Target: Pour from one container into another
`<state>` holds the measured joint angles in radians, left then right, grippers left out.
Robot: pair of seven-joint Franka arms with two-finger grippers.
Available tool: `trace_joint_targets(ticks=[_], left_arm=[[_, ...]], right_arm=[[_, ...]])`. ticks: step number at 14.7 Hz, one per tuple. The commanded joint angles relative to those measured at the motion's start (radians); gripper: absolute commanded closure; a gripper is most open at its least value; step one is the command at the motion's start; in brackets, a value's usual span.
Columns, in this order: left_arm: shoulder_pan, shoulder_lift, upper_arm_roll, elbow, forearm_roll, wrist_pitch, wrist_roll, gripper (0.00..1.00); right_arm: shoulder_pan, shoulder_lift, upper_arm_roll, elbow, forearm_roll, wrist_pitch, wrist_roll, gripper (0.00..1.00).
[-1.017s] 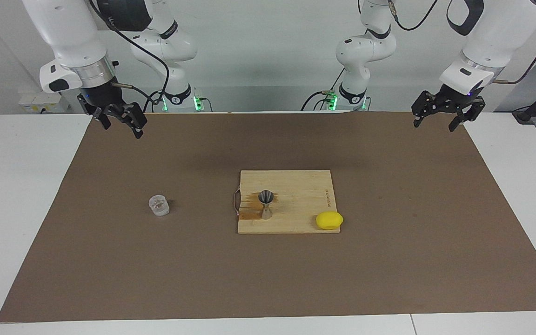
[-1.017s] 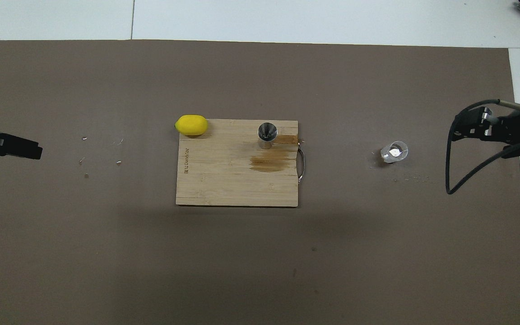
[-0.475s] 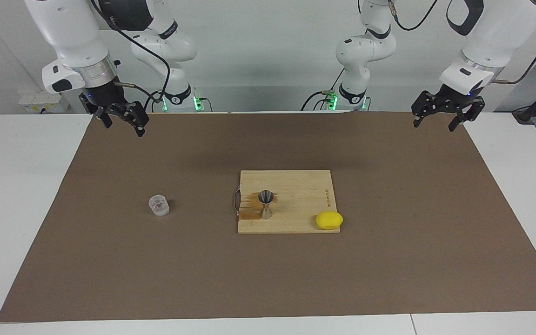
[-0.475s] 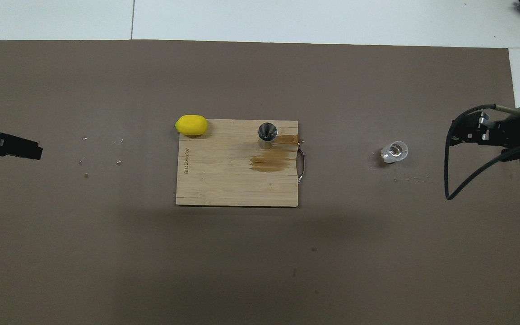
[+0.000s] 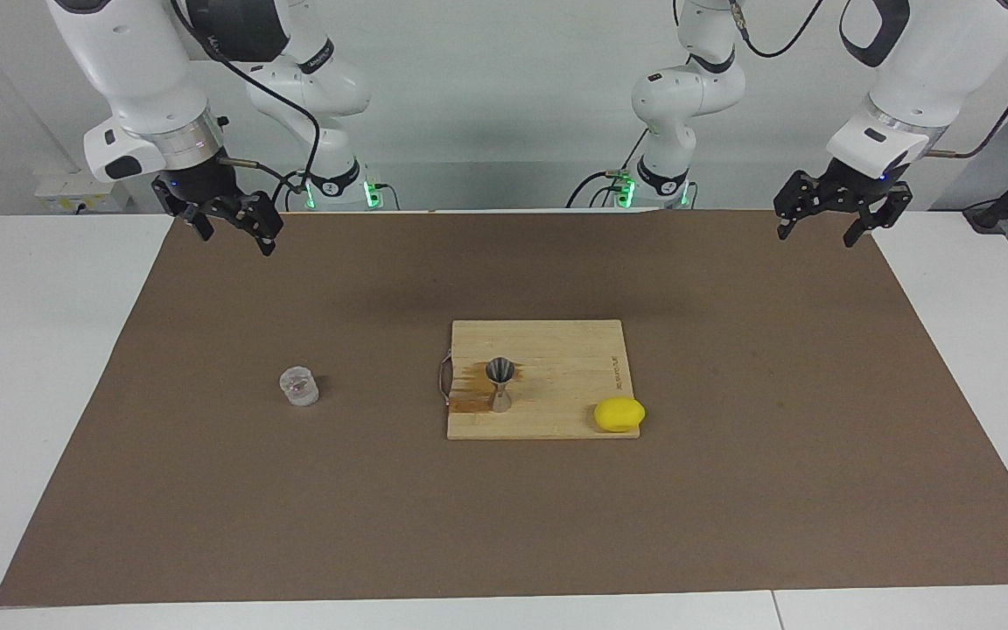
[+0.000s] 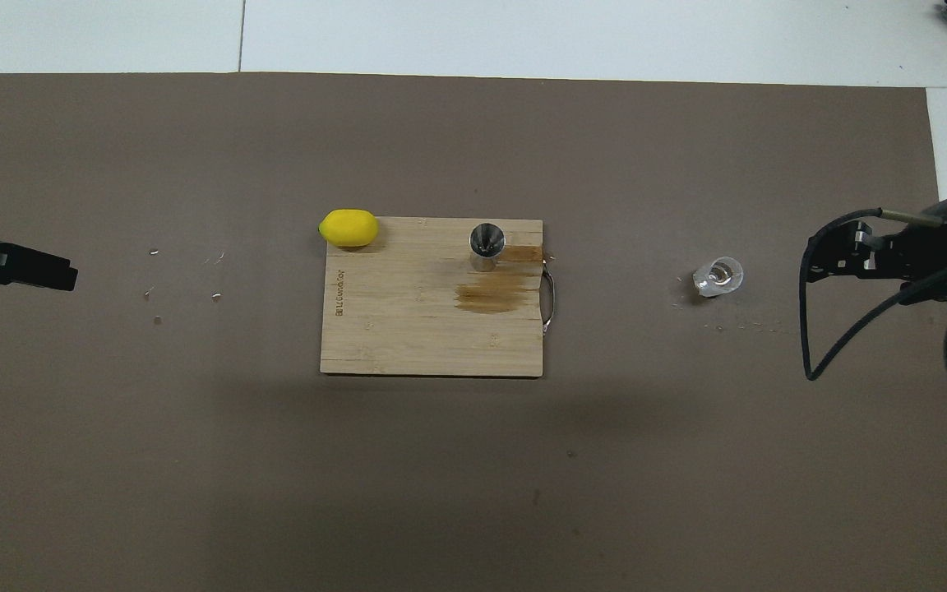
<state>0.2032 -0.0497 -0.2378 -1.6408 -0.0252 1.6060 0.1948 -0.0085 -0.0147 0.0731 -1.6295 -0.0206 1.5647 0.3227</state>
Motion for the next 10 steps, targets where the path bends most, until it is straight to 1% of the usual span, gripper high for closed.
trace_joint_targets(ticks=[1,4,8,9,10], left_arm=[[-0.004,-0.018,0.002,-0.011,0.014,-0.012,-0.014,0.00],[-0.004,-0.018,0.002,-0.011,0.014,-0.012,-0.014,0.00],[-0.011,-0.022,-0.005,-0.013,0.013,-0.026,-0.026,0.00],[-0.013,-0.022,-0.009,-0.014,-0.004,-0.014,-0.041,0.00],[-0.039,-0.022,-0.009,-0.020,-0.039,0.017,-0.105,0.00]], right_arm=[[-0.025,-0.025,0.024,-0.029,0.001,0.008,-0.033,0.00],[-0.016,-0.024,0.024,-0.030,0.002,0.034,-0.036,0.00],[-0.013,-0.024,0.024,-0.030,0.002,0.029,-0.056,0.00],[-0.013,-0.024,0.024,-0.030,0.002,0.026,-0.056,0.00],[-0.013,-0.024,0.024,-0.030,0.002,0.025,-0.056,0.00]])
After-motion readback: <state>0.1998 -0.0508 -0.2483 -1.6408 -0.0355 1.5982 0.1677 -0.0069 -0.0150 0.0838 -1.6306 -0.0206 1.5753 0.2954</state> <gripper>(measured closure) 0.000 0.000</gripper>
